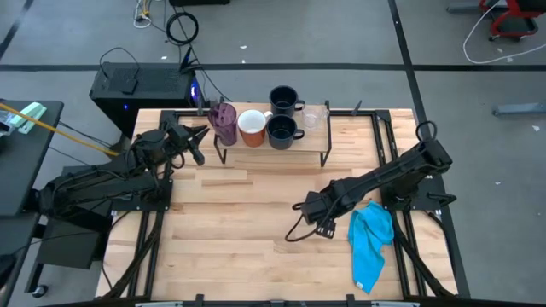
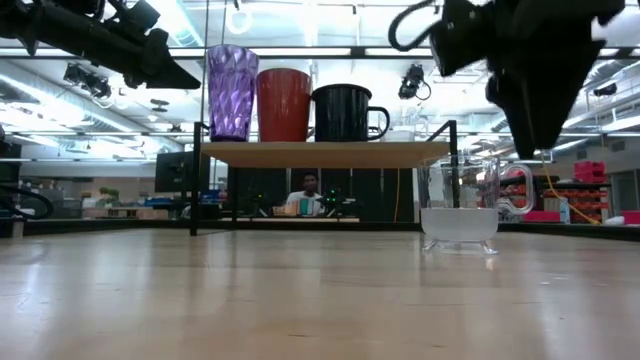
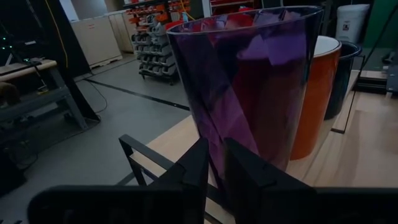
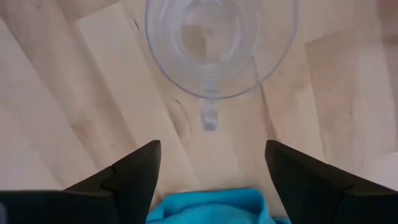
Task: Stack small to large cups/mugs on shelf
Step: Align the transparent mug with the other transparent mug on the shelf
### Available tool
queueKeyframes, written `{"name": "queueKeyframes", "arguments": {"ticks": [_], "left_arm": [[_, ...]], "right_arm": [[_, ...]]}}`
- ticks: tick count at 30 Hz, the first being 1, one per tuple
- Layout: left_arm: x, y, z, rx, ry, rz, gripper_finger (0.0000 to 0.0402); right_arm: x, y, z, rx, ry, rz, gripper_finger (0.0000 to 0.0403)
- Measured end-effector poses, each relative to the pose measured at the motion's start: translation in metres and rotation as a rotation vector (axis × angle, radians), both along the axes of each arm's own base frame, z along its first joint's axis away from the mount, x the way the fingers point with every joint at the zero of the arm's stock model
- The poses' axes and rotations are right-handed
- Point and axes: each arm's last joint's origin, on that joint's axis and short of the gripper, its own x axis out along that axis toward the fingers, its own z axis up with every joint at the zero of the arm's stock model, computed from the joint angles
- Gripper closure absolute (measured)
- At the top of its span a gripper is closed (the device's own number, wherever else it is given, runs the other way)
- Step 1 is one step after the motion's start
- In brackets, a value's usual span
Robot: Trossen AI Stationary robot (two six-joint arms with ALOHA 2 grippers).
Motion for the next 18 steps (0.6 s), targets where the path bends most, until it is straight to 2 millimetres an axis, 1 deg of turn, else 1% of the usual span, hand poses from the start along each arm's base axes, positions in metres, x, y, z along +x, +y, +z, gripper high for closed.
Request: {"name": "queueKeyframes", "arguments": {"ticks": [4, 9, 13, 18], "left_arm": [[0.0, 0.0, 0.0, 0.0, 0.0, 0.0, 0.0343], [0.0, 0.0, 0.0, 0.0, 0.0, 0.0, 0.0338], [0.0, 0.0, 0.0, 0.0, 0.0, 0.0, 0.034], [0.0, 0.0, 0.0, 0.0, 0.0, 0.0, 0.0346]], "right_arm": [[-0.001, -0.002, -0.015, 0.001, -0.012, 0.008, 0.0109], [-0.006, -0.008, -0.026, -0.01, 0.019, 0.003, 0.011], [-0.007, -0.014, -0.031, -0.028, 0.036, 0.002, 0.011], [-0.006, -0.024, -0.032, -0.073, 0.043, 0.01, 0.011]]}}
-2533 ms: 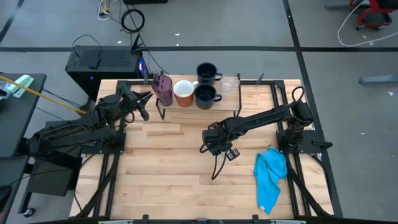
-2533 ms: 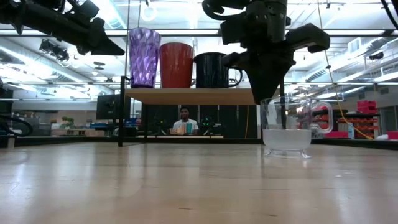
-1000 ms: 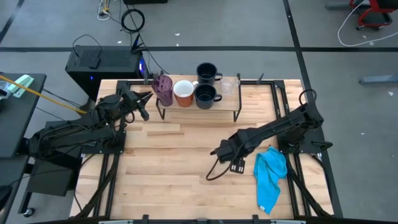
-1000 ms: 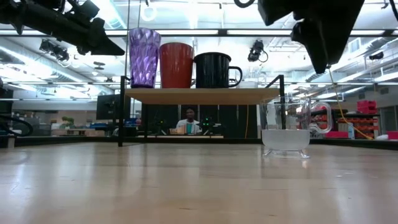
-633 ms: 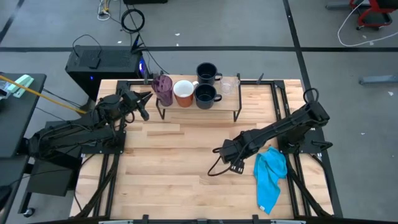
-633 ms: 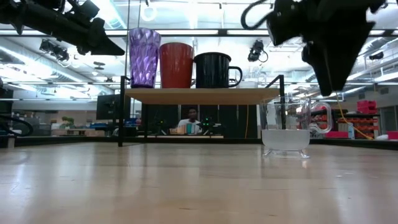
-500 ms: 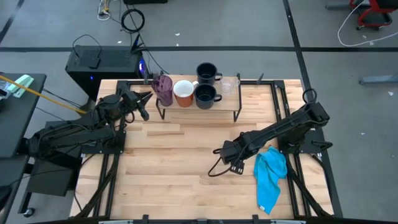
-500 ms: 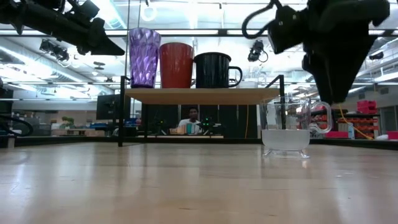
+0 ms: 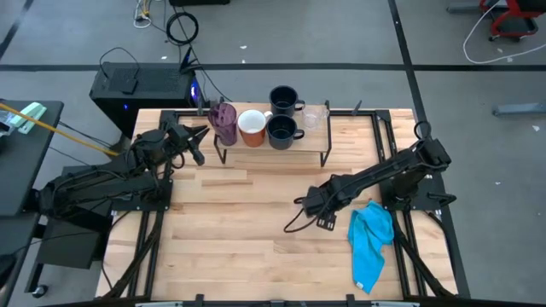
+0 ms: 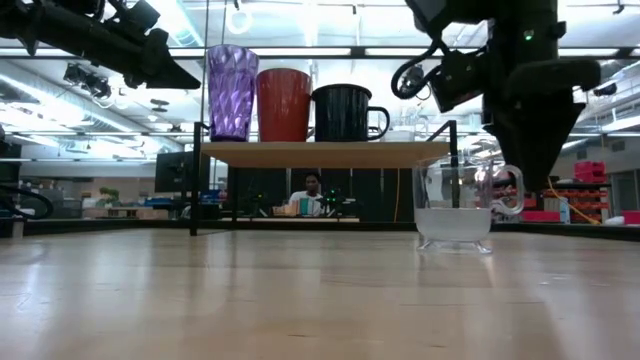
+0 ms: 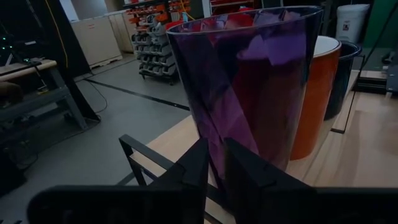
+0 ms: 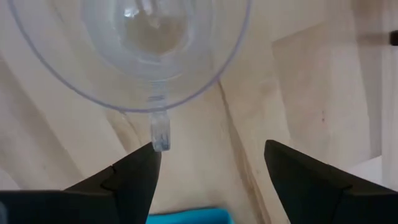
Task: Stack small to large cups/mugs on shelf
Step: Align the transparent mug with the other transparent mug on the shelf
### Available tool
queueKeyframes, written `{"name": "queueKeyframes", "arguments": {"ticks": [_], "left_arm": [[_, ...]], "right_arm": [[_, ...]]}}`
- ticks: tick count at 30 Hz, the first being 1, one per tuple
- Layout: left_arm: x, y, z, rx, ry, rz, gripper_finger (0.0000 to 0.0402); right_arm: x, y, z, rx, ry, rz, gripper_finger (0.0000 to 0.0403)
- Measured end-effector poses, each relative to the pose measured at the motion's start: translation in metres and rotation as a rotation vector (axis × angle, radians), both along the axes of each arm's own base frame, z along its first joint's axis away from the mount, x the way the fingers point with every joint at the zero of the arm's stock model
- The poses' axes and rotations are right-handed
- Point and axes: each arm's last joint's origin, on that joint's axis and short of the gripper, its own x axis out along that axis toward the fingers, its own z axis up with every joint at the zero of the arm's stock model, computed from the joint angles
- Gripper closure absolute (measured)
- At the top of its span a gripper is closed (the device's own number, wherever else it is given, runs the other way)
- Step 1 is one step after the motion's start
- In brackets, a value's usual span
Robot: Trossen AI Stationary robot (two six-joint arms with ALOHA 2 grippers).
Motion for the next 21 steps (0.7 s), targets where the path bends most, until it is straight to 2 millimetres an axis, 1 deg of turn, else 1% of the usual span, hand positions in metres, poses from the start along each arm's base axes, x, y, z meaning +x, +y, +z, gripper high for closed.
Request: {"name": "queueKeyframes", "arguments": {"ticks": [9, 12, 16, 21], "left_arm": [[0.0, 0.0, 0.0, 0.0, 0.0, 0.0, 0.0339], [0.0, 0.0, 0.0, 0.0, 0.0, 0.0, 0.0338], [0.0, 0.0, 0.0, 0.0, 0.0, 0.0, 0.0341], [0.0, 0.0, 0.0, 0.0, 0.0, 0.0, 0.0346]], "right_arm": [[-0.001, -0.014, 0.0, -0.024, 0.048, 0.002, 0.0112], [-0.001, -0.015, 0.005, 0.008, 0.077, -0.002, 0.0112], [0.005, -0.011, 0.025, 0.054, 0.066, 0.018, 0.0112], [0.022, -0.009, 0.058, 0.039, -0.065, 0.049, 0.0112]]}}
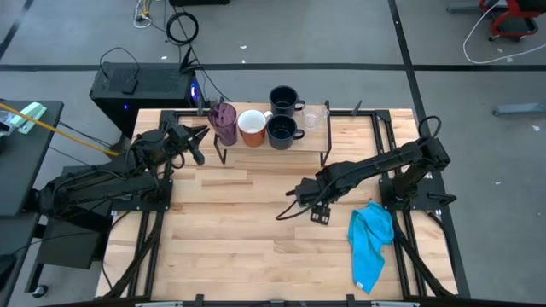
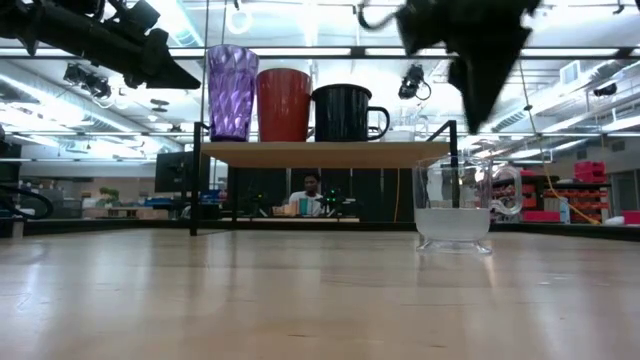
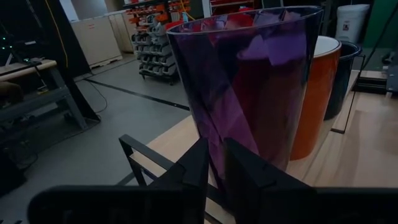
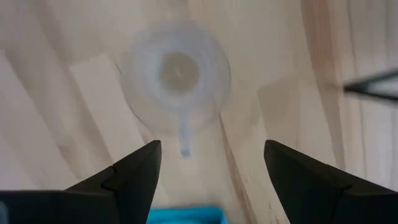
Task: Stack small to large cups/mugs on shelf
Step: Align the transparent mug with the other transparent mug on the shelf
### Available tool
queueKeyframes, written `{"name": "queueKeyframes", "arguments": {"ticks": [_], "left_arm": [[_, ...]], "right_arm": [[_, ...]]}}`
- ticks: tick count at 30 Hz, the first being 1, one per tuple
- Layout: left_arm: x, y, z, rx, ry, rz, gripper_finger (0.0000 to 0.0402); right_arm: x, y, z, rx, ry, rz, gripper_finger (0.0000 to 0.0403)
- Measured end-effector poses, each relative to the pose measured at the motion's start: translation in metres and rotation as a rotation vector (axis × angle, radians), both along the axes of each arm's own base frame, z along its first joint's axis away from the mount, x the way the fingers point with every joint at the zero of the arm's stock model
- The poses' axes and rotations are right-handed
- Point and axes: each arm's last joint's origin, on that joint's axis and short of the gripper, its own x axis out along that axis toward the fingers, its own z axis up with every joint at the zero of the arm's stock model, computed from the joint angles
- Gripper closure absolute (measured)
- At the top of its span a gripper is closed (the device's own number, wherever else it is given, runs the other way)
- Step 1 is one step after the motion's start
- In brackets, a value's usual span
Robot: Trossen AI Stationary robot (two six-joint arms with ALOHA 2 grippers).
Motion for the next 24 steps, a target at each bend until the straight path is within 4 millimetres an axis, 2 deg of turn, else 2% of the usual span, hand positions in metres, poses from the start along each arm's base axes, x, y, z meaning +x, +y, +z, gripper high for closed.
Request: {"name": "queueKeyframes", "arguments": {"ticks": [5, 9, 18, 24], "left_arm": [[0.0, 0.0, 0.0, 0.001, -0.001, 0.0, 0.0342], [0.0, 0.0, 0.0, 0.001, 0.0, 0.0, 0.0338], [0.0, 0.0, 0.0, 0.0, 0.0, 0.0, 0.0345], [0.0, 0.0, 0.0, 0.0, 0.0, 0.0, 0.0343]], "right_arm": [[0.012, 0.002, 0.015, -0.004, -0.118, 0.037, 0.0112], [0.02, 0.007, 0.017, 0.025, -0.214, 0.058, 0.0116], [0.018, 0.035, -0.003, 0.039, -0.286, 0.062, 0.0146], [0.022, 0.052, -0.029, -0.002, -0.251, 0.083, 0.0159]]}}
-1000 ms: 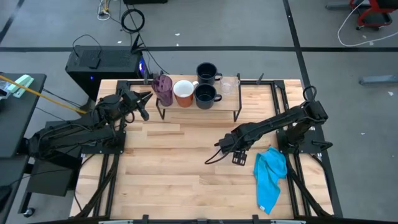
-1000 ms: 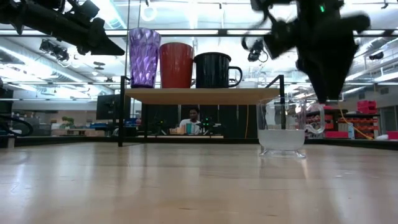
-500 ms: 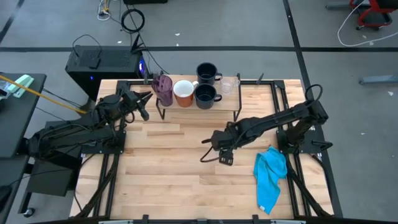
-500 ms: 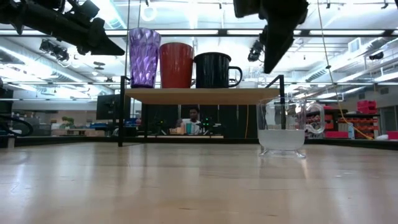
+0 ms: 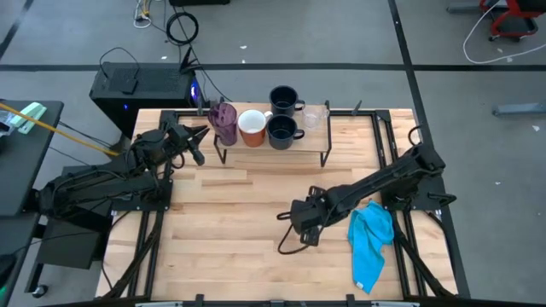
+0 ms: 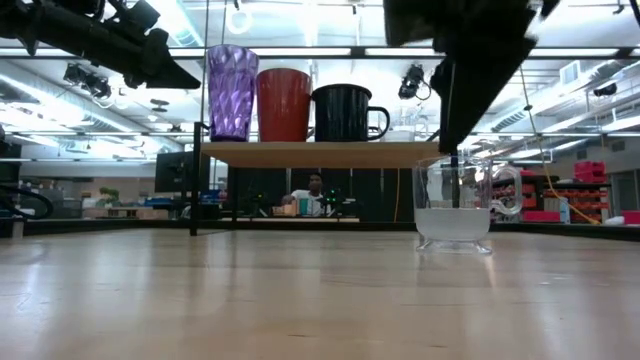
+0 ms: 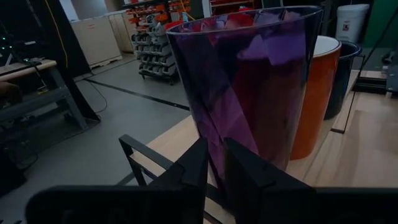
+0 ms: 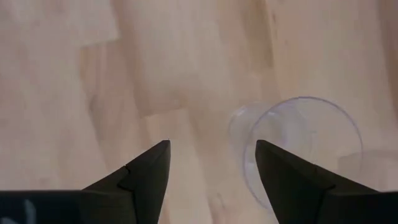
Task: Stack small to large cups/mugs on shelf
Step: Align the transparent mug with the other transparent mug on the shelf
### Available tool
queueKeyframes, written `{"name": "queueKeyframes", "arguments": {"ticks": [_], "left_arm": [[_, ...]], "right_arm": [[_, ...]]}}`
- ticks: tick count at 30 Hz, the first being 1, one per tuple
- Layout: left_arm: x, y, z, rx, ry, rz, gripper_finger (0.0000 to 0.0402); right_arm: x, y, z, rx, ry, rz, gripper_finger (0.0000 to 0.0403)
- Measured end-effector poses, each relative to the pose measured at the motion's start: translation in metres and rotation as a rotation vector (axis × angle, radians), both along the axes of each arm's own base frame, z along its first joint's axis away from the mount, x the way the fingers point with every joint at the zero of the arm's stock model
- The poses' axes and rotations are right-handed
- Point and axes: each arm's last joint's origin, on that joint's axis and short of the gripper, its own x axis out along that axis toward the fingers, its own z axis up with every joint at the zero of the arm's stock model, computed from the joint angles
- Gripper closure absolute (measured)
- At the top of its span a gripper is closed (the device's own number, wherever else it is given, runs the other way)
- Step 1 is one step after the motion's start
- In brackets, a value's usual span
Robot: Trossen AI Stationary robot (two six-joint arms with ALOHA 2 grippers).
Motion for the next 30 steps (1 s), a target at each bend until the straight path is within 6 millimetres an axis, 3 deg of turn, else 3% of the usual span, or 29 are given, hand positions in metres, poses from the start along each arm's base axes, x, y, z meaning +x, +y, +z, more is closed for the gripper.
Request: {"name": "queueKeyframes", "arguments": {"ticks": [13, 25, 30], "left_arm": [[0.0, 0.0, 0.0, 0.0, 0.0, 0.0, 0.0345], [0.0, 0.0, 0.0, 0.0, 0.0, 0.0, 0.0338], [0.0, 0.0, 0.0, 0.0, 0.0, 0.001, 0.0341]], "right_arm": [[0.007, -0.005, -0.011, -0.118, 0.008, -0.036, 0.0185], [0.001, -0.007, -0.023, -0.131, 0.04, -0.057, 0.0234], [0.0, -0.007, -0.023, -0.124, 0.05, -0.035, 0.0273]]}}
